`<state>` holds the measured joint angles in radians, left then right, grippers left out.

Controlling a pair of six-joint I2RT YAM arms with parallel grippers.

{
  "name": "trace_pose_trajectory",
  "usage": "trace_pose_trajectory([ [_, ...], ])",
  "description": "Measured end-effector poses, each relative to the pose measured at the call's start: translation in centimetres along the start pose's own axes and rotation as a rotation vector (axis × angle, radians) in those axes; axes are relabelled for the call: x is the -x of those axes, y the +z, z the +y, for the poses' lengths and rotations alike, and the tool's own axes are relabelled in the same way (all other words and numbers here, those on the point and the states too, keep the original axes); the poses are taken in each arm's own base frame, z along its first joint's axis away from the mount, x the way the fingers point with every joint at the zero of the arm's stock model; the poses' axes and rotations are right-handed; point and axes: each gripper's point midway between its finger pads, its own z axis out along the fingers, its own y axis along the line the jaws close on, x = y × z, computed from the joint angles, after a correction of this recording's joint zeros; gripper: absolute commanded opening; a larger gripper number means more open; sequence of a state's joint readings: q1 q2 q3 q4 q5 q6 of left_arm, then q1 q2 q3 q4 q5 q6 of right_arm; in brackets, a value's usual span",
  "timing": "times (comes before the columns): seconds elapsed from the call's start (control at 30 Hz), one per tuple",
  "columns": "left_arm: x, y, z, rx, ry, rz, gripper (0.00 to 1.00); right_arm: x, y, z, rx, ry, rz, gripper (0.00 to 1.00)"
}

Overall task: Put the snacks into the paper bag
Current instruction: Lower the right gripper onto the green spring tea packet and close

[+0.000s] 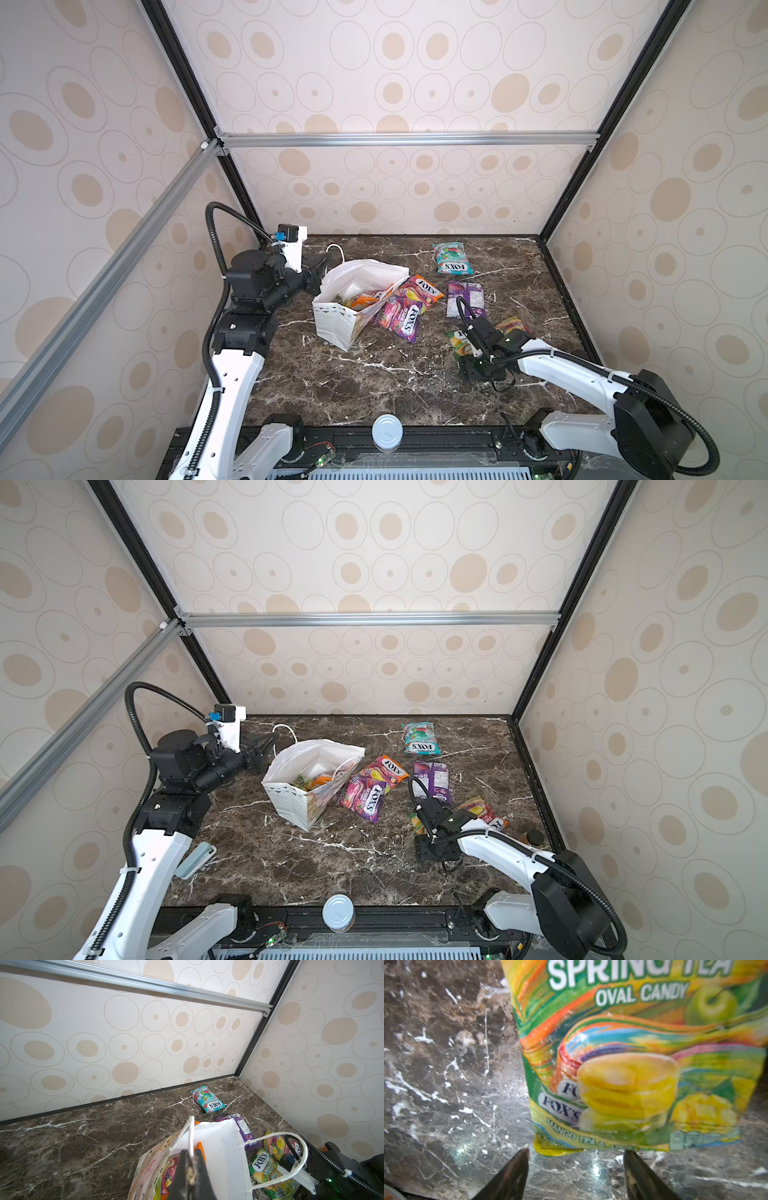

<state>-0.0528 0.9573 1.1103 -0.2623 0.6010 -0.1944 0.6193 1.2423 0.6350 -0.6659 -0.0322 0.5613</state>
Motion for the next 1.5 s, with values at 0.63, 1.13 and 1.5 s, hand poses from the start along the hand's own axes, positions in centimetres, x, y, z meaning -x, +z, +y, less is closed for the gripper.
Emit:
trace_pose_trajectory([
  [0.63, 0.0, 0.0, 0.0, -0.001, 0.000, 0.000, 0.00, 2.4, 0.5, 7.5, 0.148, -0.112, -0.071, 0.74],
  [1.13, 0.0, 0.0, 0.1, 0.002, -0.001, -0.001, 0.00, 2.4, -2.7, -2.4, 0.039, 0.186, -0.227, 0.71],
  [1.5, 0.1, 0.0, 0.1, 0.001, 0.001, -0.005, 0.00, 2.2, -0.2, -3.7, 0.117, 0.305, -0.230, 0.68],
])
